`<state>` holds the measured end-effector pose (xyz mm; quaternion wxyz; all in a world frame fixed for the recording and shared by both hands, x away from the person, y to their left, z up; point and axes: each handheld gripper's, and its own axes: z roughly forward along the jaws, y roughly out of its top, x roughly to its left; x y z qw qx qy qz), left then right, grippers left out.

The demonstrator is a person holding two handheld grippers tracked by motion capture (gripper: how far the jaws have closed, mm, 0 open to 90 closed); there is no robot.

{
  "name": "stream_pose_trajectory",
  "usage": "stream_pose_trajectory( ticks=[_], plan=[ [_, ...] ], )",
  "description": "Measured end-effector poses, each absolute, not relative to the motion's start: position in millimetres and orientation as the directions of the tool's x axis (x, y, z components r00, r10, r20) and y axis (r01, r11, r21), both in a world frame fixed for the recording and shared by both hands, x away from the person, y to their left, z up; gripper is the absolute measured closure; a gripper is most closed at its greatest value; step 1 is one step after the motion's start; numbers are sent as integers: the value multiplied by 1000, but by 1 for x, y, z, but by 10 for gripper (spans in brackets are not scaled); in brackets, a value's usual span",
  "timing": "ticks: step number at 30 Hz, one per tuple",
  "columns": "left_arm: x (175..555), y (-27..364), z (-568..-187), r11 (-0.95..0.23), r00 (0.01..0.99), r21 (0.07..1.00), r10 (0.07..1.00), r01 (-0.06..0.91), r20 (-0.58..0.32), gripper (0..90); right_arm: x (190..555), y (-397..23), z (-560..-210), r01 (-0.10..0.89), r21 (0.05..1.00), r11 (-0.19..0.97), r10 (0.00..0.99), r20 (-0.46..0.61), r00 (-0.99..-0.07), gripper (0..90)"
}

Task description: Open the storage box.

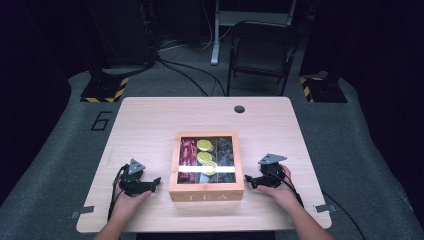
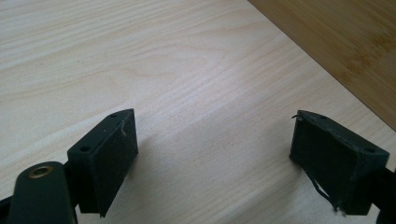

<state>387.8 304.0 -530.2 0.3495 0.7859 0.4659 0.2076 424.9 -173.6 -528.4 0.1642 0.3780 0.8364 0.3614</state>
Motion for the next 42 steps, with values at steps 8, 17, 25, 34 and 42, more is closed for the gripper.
stream_pose_trajectory(
  ticks=[8,17,25,34,42],
  plan=[
    [388,304,-530,-320,477,742,879,589,1,148,425,-173,-528,515,729,451,753,-1,-658,122],
    [388,304,-530,-321,477,742,879,588,2,147,425,-173,-528,514,734,444,758,-2,-653,135],
    [388,304,-530,-321,477,742,879,589,1,147,425,-174,-528,515,737,438,764,-4,-645,168],
    [387,306,-527,-313,468,736,884,600,-6,269,423,-175,-521,535,717,447,763,7,-646,421],
    [385,310,-517,-236,442,746,893,622,-86,386,420,-181,-511,553,718,422,774,31,-632,488]
  ],
)
